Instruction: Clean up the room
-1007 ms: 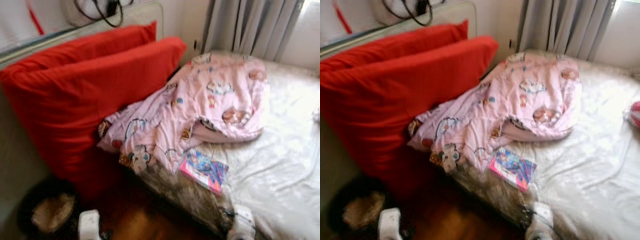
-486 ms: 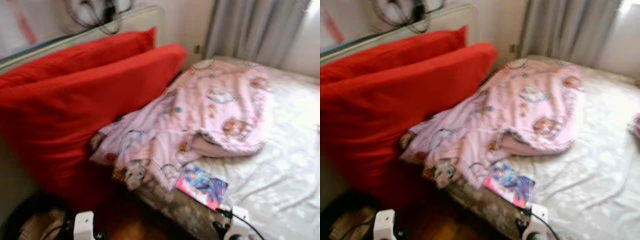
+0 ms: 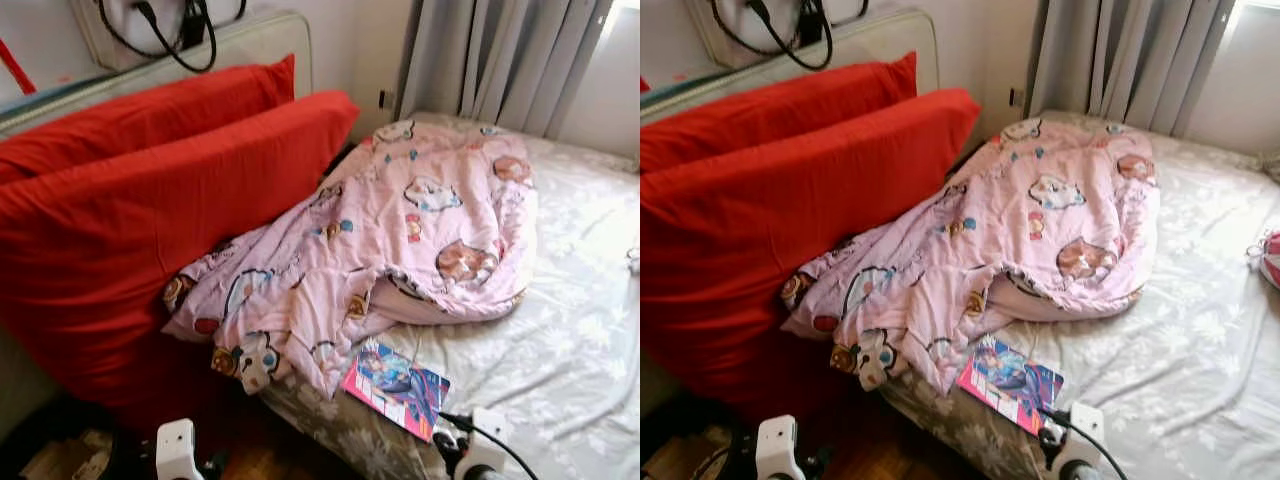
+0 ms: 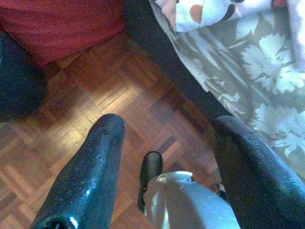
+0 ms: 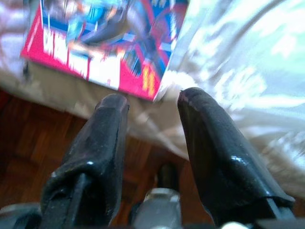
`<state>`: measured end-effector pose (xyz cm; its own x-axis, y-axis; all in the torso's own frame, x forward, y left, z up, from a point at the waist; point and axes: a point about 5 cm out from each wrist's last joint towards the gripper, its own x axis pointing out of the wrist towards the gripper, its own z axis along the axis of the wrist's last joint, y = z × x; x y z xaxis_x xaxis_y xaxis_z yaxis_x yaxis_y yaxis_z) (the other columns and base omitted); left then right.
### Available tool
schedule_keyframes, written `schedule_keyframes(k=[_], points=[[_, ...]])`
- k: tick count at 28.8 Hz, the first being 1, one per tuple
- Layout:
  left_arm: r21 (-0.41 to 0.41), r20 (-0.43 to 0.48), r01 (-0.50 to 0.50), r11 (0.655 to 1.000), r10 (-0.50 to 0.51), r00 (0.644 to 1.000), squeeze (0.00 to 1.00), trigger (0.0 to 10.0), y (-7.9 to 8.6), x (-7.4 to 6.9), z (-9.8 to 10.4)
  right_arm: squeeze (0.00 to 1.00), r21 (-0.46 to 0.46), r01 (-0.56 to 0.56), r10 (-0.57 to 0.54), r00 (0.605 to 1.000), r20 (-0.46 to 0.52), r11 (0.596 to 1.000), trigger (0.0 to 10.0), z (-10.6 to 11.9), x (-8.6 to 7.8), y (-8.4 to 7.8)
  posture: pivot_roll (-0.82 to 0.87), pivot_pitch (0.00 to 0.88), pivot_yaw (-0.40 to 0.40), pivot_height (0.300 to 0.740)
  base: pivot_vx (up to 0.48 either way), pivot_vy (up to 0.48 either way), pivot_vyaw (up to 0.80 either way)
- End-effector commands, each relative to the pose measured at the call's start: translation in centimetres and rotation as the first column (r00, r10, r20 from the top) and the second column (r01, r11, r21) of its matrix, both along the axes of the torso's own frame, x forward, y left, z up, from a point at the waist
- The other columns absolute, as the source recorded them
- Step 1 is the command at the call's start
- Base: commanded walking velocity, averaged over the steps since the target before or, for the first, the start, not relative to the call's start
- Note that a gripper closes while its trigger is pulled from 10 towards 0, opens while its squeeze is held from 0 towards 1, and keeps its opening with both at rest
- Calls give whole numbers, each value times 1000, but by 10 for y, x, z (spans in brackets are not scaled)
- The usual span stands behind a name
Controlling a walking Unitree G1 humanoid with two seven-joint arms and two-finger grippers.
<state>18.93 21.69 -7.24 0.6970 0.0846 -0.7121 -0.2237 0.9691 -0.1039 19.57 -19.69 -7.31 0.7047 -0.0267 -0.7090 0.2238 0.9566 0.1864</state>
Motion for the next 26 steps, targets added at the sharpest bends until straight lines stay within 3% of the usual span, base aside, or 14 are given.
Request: schedule_keyframes(k=[1,7,14,15,16,17,18,22,26], points=[[-12,32,-10,1000,11,999,0,10000,0,1,1,0,-39,6,-4,999,42,999,10000,3,3,-3,89,0,0,740,0,0,0],[-9,120,-61,998,62,991,0,10000,2,5,7,0,-56,5,2,990,140,998,10000,10,9,-4,91,0,-2,740,0,0,0],[15,241,-22,1000,18,970,0,10000,2,12,17,0,-101,-39,62,970,233,994,10000,19,15,-4,88,0,-6,740,0,0,0],[34,343,-11,999,-1,939,0,10000,-1,54,43,0,-103,-47,71,967,245,994,10000,20,15,-4,88,0,-6,740,0,0,0],[50,413,-4,999,-17,910,0,10000,-4,84,66,0,-103,-50,74,965,252,993,10000,20,16,-4,88,0,-6,740,0,0,0],[62,473,3,998,-32,881,0,10000,-7,108,88,0,-109,-56,83,963,258,992,10000,21,16,-4,88,0,-6,740,0,0,0],[69,505,6,998,-40,862,0,10000,-8,121,101,0,-113,-61,89,961,261,992,10000,21,16,-4,88,0,-6,740,0,0,0],[95,533,34,995,-79,842,0,10000,-10,129,111,0,-130,-101,134,949,285,986,10000,24,18,-2,79,0,-5,740,0,0,0],[92,521,44,995,-86,849,0,10000,-12,126,107,0,-134,-113,147,947,287,985,10000,24,18,-2,81,0,-8,740,0,0,0]])
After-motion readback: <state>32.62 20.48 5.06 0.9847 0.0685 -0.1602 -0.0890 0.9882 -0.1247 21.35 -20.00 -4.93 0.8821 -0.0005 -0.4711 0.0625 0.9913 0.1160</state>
